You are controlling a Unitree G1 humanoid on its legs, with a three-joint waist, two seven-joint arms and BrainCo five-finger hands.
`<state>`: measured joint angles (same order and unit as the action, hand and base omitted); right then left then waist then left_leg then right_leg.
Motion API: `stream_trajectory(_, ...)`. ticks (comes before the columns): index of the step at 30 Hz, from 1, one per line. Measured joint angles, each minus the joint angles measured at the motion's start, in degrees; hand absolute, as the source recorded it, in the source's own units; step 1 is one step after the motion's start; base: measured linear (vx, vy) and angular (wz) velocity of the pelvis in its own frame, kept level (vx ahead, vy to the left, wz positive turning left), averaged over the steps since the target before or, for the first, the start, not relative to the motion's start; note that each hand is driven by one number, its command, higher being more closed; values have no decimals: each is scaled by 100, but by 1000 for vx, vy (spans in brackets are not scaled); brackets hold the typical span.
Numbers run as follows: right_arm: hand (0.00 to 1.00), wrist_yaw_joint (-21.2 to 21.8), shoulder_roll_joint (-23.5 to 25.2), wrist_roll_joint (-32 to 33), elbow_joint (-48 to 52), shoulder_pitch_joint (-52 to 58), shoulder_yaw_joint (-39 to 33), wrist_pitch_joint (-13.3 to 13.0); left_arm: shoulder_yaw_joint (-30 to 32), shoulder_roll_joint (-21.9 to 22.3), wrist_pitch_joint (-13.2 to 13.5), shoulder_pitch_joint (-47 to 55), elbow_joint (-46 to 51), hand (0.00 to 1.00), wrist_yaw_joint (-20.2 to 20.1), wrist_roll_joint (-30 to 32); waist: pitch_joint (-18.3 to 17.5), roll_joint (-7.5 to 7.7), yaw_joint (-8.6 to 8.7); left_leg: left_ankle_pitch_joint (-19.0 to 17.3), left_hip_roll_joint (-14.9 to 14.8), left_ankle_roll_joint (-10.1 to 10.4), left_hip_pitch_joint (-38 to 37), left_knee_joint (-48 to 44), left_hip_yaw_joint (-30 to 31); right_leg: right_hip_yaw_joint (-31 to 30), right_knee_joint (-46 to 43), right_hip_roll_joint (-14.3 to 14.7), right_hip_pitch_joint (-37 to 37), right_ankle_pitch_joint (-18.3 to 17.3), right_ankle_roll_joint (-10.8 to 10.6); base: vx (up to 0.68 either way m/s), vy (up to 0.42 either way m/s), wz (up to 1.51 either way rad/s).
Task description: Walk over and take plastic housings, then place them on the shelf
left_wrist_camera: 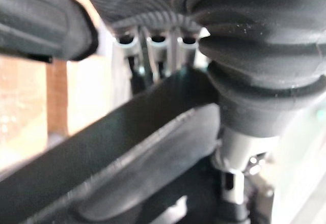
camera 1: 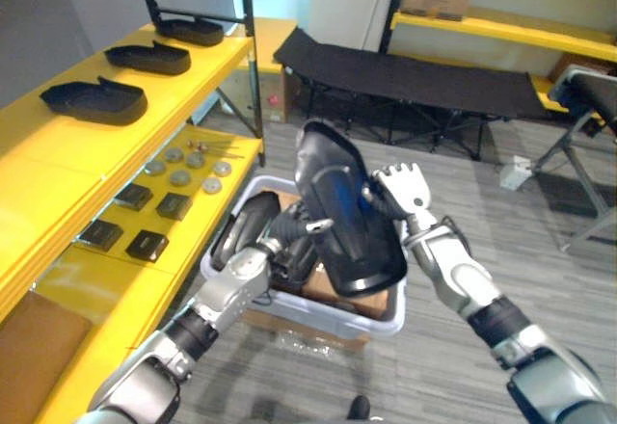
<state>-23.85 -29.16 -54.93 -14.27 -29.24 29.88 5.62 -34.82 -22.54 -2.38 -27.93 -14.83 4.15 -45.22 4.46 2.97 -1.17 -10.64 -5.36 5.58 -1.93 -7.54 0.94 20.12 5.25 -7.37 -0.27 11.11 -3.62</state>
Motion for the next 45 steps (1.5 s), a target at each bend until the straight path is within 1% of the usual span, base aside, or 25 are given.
stream_trajectory(4, 100, 0, 25, 0, 34, 0, 4, 0, 1, -7, -7, 0, -24, 100, 2, -104, 0, 0, 32, 1, 1, 0, 0, 0, -2, 0, 1, -1, 0, 0, 0, 0, 0, 0)
stream_trajectory(10, 100, 1, 29, 1, 42, -1, 9, 0, -3, -15, -8, 0, -25, 100, 2, -103, 0, 0, 33, 1, 1, 0, 0, 0, -1, 0, 1, -1, -1, 0, 0, 0, 0, 0)
stream_trajectory(11, 0, 1, 28, 0, 49, -1, 9, 0, -3, -15, -8, 0, -25, 100, 5, -102, 0, 0, 33, 1, 1, 0, 0, 0, -1, 0, 2, -1, 0, 0, 0, 0, 0, 0)
stream_trajectory(17, 0, 0, 28, 1, 191, 5, 48, -1, 18, -14, -7, 1, -25, 100, 164, -88, 0, 0, 40, 1, 0, 0, 0, -2, -2, 0, 2, -1, 0, 0, 0, 0, 0, 0)
stream_trajectory(19, 0, -2, 34, -4, 221, 50, 51, -2, 85, -1, -5, 2, -25, 100, 255, 139, 0, 1, 39, 1, 0, -1, 0, -2, -2, 0, 2, -1, 0, 0, 0, 0, 0, 0)
stream_trajectory(20, 0, -3, 68, -13, 221, 96, 50, -2, 110, 2, -5, 2, -25, 100, 339, 310, 0, 1, 39, 1, 1, -1, 0, -2, -3, 0, 2, -2, -1, 0, 0, 0, 0, 0)
stream_trajectory(21, 0, -9, 104, -53, 218, 180, 44, -2, 171, 53, -2, 15, -25, 100, 507, 649, 0, 1, 38, 3, 2, -4, 1, 0, -2, 1, 2, -2, -1, 0, 0, 0, 0, 0)
stream_trajectory(22, 0, -10, 107, -58, 216, 202, 45, -2, 209, 77, -2, 22, -25, 100, 547, 742, 0, 2, 37, 3, 2, -4, 1, 0, -2, 1, 2, -2, -1, 0, 0, 0, 0, 0)
stream_trajectory(24, 0, -17, 155, -181, 198, 347, 42, -3, 383, 158, 58, 32, -25, 100, 751, 1188, 2, 5, 37, 4, 1, -6, 1, 2, -2, 1, 2, -2, -3, 0, 0, 0, 0, 0)
stream_trajectory(26, 0, -130, 315, -217, -28, 523, 7, -6, 671, 373, 233, 33, -24, 100, 1079, 1778, 5, 11, 38, 5, 3, -8, 2, 3, -5, 0, 2, -2, -5, 0, 0, 0, 0, 0)
stream_trajectory(28, 0, -208, 564, -214, -227, 654, -116, -6, 806, 562, 339, 33, -24, 100, 1317, 2189, 12, 22, 34, 8, 4, -11, 14, 3, -6, -2, 2, -3, -18, 0, 0, 0, 0, 0)
stream_trajectory(30, 0, -286, 699, -213, -377, 713, -138, -21, 949, 716, 360, 32, -25, 100, 1486, 2548, 27, 47, 35, 9, 5, -12, 28, 3, -24, -17, 2, -3, -46, 0, 0, 0, 0, -3)
stream_trajectory(32, 0, -408, 894, -210, -545, 762, -188, -22, 995, 872, 493, 24, -25, 100, 1747, 2922, 52, 90, 42, 36, 18, -12, 118, 2, -23, -22, 1, -13, -134, 1, 1, 0, 0, 0)
stream_trajectory(33, 0, -437, 933, -209, -572, 771, -199, -20, 1003, 912, 493, 24, -27, 100, 1803, 3012, 54, 93, 41, 43, 20, -11, 142, 6, -25, -27, 1, -14, -160, 4, 5, 0, 0, 0)
stream_trajectory(35, 0, -626, 1084, -174, -769, 770, -248, -10, 1028, 1080, 496, 16, -96, 100, 2053, 3292, 54, 94, 44, 70, 25, -5, 196, 7, -25, -39, 0, -18, -240, 15, 15, 0, 0, 0)
stream_trajectory(39, 0, -799, 1361, -89, -928, 752, -422, 19, 1188, 1381, 510, -14, -270, 100, 2420, 3675, 55, 94, 28, 71, 33, -4, 227, 5, -144, -155, -9, -18, -367, 65, 16, 9, 19, -13)
stream_trajectory(42, 0, -1107, 1482, 23, -979, 699, -488, 97, 1266, 1546, 522, -234, -485, 100, 2781, 3998, 76, 107, 56, 85, 76, -25, 423, -29, -192, -247, -24, -56, -581, 130, 25, -36, 24, -13)
stream_trajectory(43, 0, -1177, 1528, 37, -1025, 656, -501, 98, 1378, 1602, 527, -257, -535, 100, 2878, 4142, 125, 102, 51, 85, 76, -25, 407, -32, -249, -303, -39, -54, -593, 133, 25, -24, 11, -22)
stream_trajectory(45, 0, -1334, 1601, 139, -1057, 576, -624, 104, 1647, 1667, 529, -285, -612, 100, 3108, 4214, 251, 80, 89, 82, 74, -25, 410, -33, -298, -336, -45, -50, -599, 137, 27, -31, 2, -14)
